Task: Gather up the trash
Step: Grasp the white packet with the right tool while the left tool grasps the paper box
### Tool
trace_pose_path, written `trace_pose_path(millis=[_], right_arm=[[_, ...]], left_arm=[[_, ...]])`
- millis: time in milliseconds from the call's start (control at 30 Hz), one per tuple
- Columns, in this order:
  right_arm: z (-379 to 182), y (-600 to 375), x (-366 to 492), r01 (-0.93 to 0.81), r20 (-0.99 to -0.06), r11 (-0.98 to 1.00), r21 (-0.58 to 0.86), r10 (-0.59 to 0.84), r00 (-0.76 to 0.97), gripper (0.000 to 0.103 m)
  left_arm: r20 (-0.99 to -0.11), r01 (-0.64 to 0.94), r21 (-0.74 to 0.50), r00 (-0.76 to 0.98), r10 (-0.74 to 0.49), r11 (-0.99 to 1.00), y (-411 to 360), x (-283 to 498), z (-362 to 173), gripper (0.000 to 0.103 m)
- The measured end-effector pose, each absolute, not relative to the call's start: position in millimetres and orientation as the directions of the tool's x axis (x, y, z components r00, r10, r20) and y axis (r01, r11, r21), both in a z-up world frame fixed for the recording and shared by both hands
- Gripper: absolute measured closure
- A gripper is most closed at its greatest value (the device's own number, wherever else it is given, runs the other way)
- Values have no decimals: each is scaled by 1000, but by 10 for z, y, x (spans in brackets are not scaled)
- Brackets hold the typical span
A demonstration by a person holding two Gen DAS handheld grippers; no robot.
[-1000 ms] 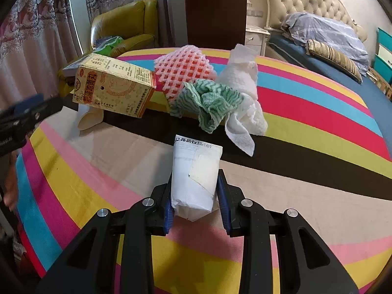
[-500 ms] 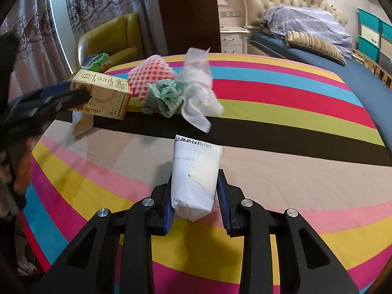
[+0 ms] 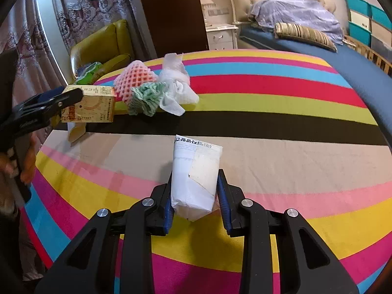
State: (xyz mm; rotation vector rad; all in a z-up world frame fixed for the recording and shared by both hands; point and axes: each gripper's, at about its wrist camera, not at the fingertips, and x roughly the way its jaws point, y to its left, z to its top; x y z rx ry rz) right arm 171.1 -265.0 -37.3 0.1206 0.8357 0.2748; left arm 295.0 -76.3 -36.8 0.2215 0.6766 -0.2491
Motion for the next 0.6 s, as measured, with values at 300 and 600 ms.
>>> trace_pose_path(millis=[300,600], right_arm=[[-356,-2653,1693,-182,-708,961,210,278,649,72],[-322,-2664,1617,-180,-701,970,160,241,672,72]], left_arm=[[-679,433,-24,655,-333,901,-1128,2465,-493,27],[-696,290,-63,673,-250,955,-1124,2356,-621,15]])
